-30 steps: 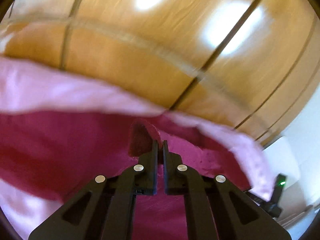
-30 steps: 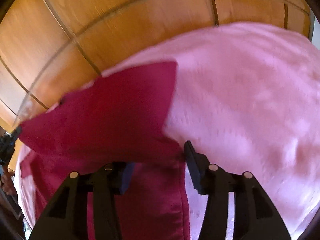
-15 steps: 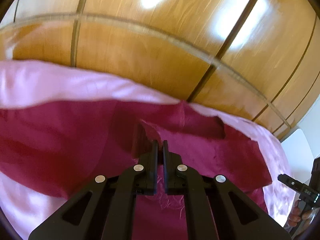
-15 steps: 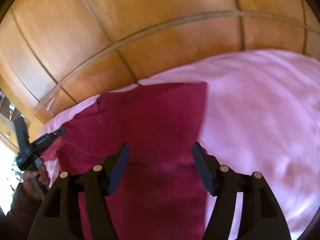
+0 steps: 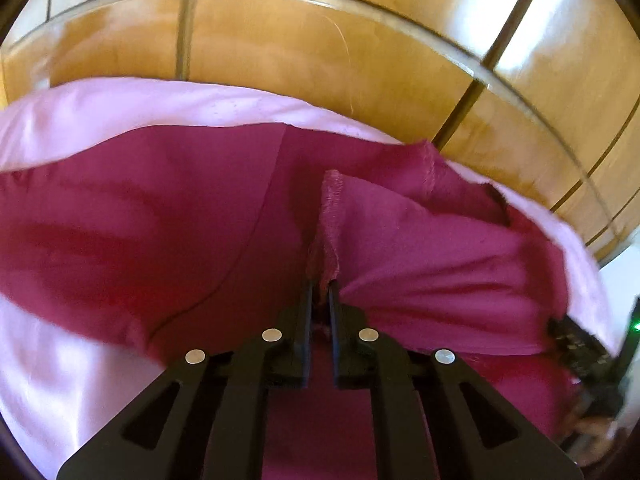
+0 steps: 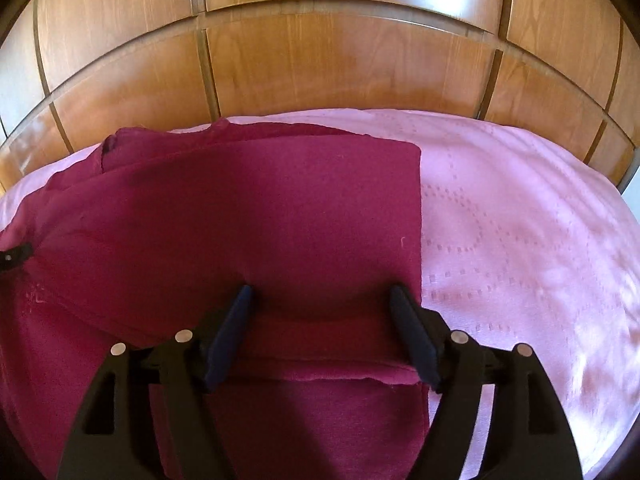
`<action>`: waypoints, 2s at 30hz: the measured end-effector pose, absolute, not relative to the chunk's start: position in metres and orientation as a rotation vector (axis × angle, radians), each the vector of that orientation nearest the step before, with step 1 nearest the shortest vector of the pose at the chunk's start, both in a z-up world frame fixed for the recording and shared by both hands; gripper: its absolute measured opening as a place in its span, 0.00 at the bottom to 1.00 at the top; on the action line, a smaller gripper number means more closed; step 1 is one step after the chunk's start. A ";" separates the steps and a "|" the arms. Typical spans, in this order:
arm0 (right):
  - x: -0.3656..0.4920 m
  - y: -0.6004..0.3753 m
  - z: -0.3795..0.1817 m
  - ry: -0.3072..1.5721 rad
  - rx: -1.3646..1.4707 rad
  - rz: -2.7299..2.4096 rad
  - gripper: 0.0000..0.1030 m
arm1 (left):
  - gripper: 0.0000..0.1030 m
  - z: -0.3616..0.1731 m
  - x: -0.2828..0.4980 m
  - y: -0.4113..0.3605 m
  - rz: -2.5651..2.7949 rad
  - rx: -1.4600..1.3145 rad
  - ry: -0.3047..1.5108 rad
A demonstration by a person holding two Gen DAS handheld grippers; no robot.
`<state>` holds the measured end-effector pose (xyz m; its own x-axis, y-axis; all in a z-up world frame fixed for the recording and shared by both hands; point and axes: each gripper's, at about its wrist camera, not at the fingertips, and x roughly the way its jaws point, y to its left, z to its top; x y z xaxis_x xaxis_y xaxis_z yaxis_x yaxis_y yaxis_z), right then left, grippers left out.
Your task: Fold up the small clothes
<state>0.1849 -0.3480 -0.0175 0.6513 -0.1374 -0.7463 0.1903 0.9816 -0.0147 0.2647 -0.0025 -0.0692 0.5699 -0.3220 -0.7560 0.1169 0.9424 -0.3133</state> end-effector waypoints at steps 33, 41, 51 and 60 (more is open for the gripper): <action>0.111 -0.223 -0.025 0.910 -0.036 0.042 0.98 | 0.35 -0.079 0.200 0.390 0.326 -0.898 0.758; 0.108 -0.223 -0.026 0.904 -0.045 0.036 0.98 | 0.06 -0.091 0.235 0.388 0.383 -0.793 0.820; 0.110 -0.223 -0.027 0.903 -0.040 0.037 0.98 | 0.04 -0.008 0.232 0.287 0.037 -0.712 0.621; 0.110 -0.225 -0.025 0.903 -0.036 0.044 0.98 | 0.05 -0.004 0.228 0.090 -0.338 -0.579 0.712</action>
<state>0.1100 -0.2247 -0.0251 0.6181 0.0228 -0.7857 -0.0531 0.9985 -0.0128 0.2279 0.0898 -0.0041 0.7137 -0.4766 -0.5133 0.0960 0.7925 -0.6023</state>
